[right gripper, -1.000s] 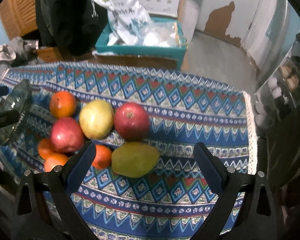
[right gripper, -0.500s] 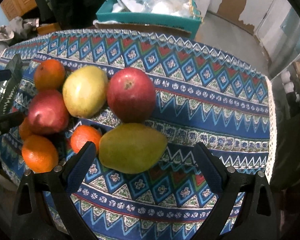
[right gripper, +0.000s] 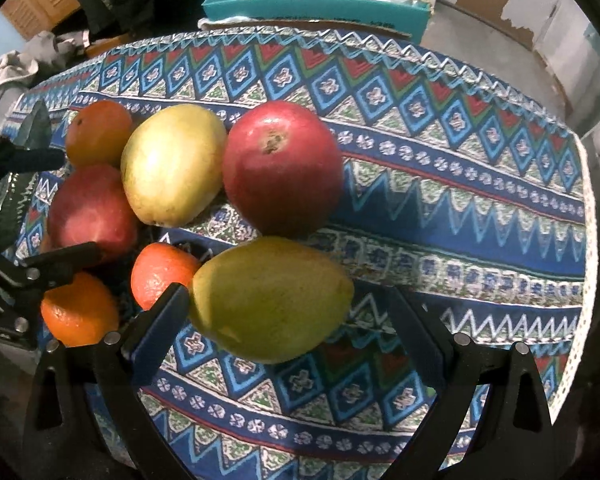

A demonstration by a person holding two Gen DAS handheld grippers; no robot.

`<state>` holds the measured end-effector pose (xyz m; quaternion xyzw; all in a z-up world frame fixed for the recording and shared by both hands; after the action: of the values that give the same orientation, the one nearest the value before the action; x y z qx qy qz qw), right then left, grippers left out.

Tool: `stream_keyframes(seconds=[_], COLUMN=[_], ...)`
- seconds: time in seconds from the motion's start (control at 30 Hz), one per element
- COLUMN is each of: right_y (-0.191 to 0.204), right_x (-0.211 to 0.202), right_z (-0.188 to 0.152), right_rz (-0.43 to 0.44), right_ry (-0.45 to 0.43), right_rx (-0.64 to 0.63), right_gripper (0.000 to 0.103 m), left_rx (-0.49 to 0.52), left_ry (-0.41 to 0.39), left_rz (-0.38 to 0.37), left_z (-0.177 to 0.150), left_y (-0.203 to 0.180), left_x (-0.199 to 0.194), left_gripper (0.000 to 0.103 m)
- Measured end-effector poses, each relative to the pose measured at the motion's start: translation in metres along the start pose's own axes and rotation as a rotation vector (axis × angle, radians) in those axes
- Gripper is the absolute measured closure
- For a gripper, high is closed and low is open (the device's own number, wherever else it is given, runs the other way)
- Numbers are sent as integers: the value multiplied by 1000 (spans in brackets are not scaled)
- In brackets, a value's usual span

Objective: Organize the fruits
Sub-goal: 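Move left tool to the large red apple while right tool approaches the mango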

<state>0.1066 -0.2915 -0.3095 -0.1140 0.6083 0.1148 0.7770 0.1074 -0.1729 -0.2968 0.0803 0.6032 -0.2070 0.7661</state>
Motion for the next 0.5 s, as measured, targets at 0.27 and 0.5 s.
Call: stream_keyframes(seconds=[0.27,0.5], right_y=[-7,-16], right_x=[15,21], right_z=[2,-3], right_rz=[17,37], right_ry=[31,63], right_rx=[56,79], right_gripper=[12,17], left_rx=[62,-9], left_ry=[9,75], left_rz=[3,-61], left_z=[-1,-15], left_y=[-12,-11], left_x=[6,9], left_gripper=[2,27])
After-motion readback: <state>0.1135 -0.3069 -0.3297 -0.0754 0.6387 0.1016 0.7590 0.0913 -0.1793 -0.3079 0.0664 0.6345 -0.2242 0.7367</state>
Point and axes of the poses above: each gripper's, at about its wrist camera, not at the fingertips, and x roughly the way its jaws point, y to its left, z to its top, the point moved 9 cm from there along x, roughly the way its jaws point, and after that the axes turned 9 degrees about -z, right-handed, at the moved point
